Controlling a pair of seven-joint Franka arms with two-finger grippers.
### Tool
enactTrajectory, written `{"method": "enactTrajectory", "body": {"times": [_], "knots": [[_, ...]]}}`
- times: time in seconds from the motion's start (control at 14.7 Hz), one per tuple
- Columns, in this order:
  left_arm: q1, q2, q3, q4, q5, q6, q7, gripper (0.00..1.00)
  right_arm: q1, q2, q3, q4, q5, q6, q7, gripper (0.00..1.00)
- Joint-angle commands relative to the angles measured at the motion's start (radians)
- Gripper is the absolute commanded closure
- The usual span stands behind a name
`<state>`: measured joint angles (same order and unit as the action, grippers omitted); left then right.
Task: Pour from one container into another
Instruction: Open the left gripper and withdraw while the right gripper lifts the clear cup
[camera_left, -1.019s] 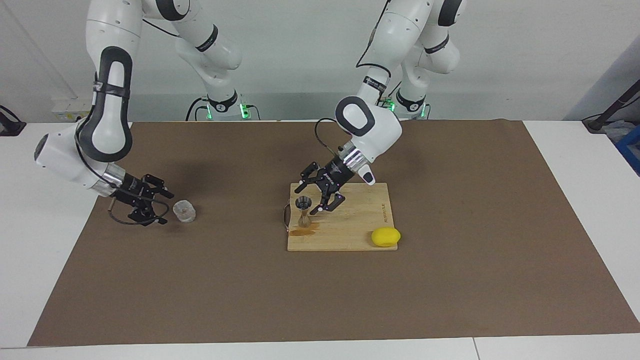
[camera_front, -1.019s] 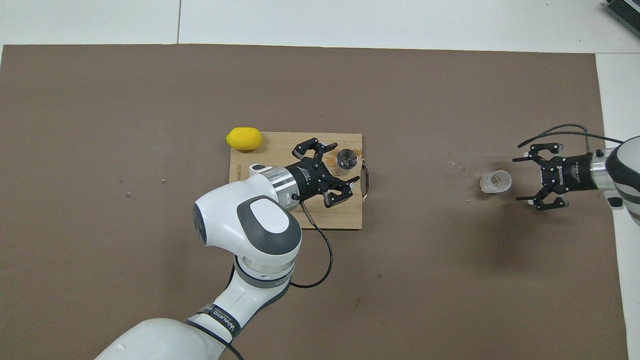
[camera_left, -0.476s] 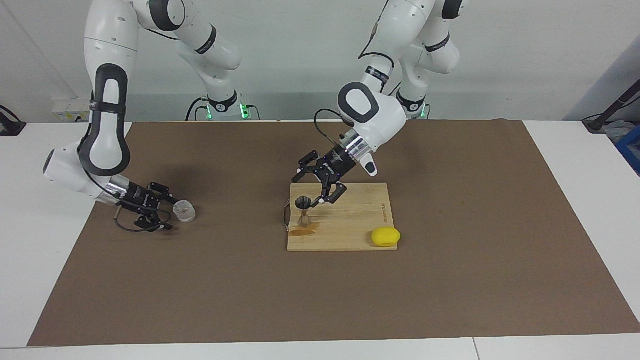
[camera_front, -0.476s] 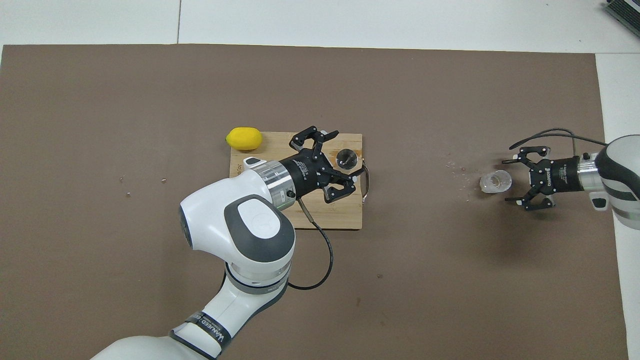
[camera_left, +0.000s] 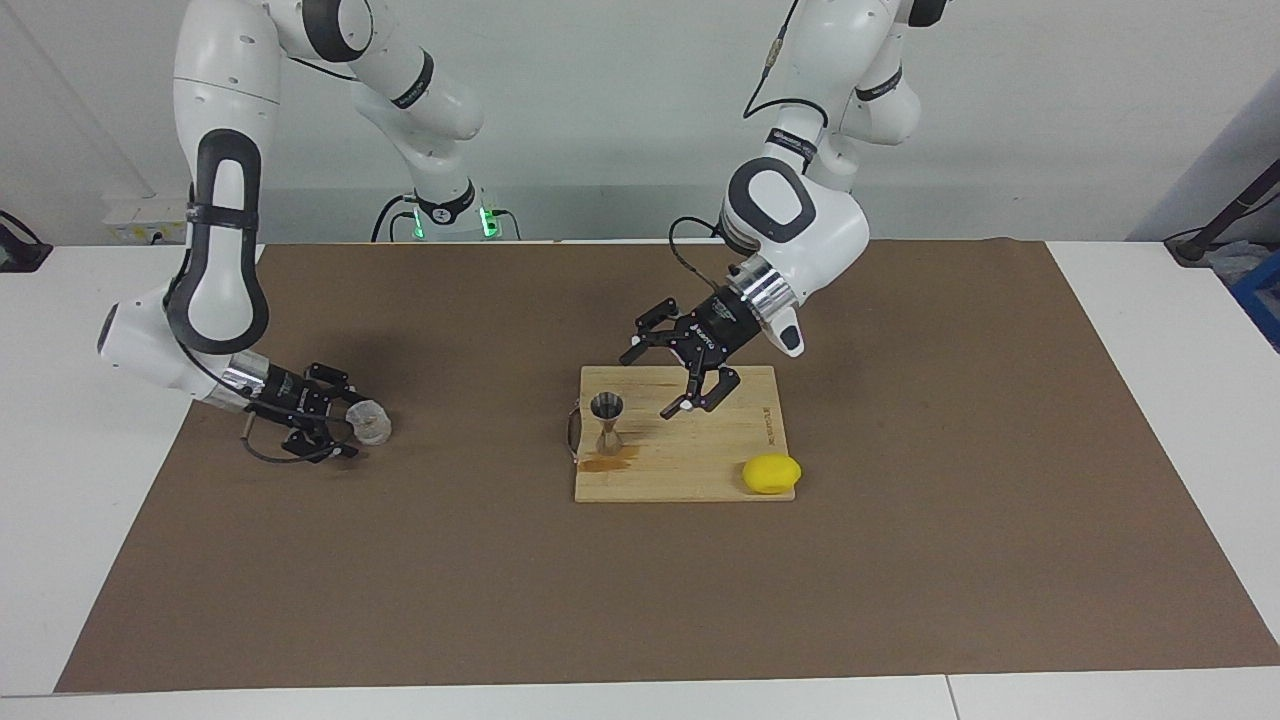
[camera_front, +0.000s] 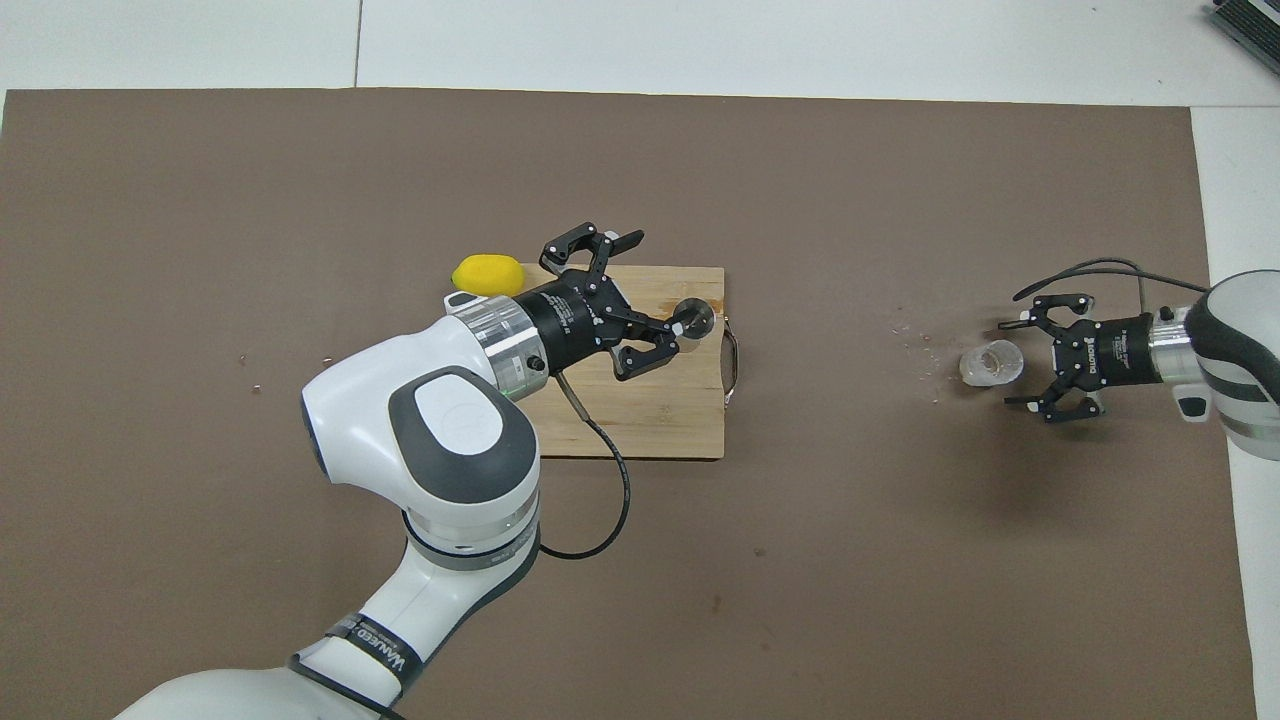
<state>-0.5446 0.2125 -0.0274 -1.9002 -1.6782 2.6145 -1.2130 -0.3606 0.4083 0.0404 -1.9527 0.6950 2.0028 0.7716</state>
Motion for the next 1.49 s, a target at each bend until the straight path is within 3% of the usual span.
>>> {"method": "enactTrajectory", "body": {"times": [0.0,0.14,0.27,0.34,0.48,0.61,0.82,1.15,1.29,1.43], "knots": [[0.075,-0.042,0.0,-0.036,0.137,-0.152,0.0,0.0,0.003,-0.005,0.001,-0.015,0.032,-0.004,-0.014,0.01],[0.144,-0.044,0.001,-0.022,0.259,-0.27,0.001,0.0,0.003,-0.006,0.001,-0.015,0.032,-0.006,-0.014,0.06],[0.207,-0.039,0.001,0.022,0.403,-0.388,0.0,0.0,0.003,-0.006,0.001,-0.015,0.032,-0.006,-0.014,0.22],[0.233,-0.033,0.001,0.05,0.478,-0.44,0.0,0.0,0.003,-0.006,0.001,-0.015,0.034,-0.012,-0.011,0.38],[0.27,-0.028,0.001,0.11,0.646,-0.508,0.001,0.0,0.002,-0.006,0.001,-0.014,0.034,-0.016,-0.008,0.61],[0.293,-0.024,0.001,0.183,0.818,-0.579,0.006,0.0,0.0,-0.008,0.001,-0.008,0.034,-0.035,-0.006,0.99],[0.321,-0.021,0.001,0.274,1.047,-0.666,0.016,0.0,0.003,-0.02,0.006,0.0,0.044,-0.039,0.056,1.0],[0.339,-0.053,0.004,0.343,1.444,-0.678,0.015,0.0,0.072,-0.069,0.015,0.018,0.041,-0.029,0.171,1.0],[0.354,-0.093,0.012,0.343,1.525,-0.68,0.021,0.0,0.133,-0.094,0.013,0.034,0.035,-0.022,0.257,1.0],[0.387,-0.108,0.012,0.342,1.526,-0.686,0.117,0.0,0.169,-0.1,0.016,0.057,0.032,-0.022,0.346,1.0]]}}
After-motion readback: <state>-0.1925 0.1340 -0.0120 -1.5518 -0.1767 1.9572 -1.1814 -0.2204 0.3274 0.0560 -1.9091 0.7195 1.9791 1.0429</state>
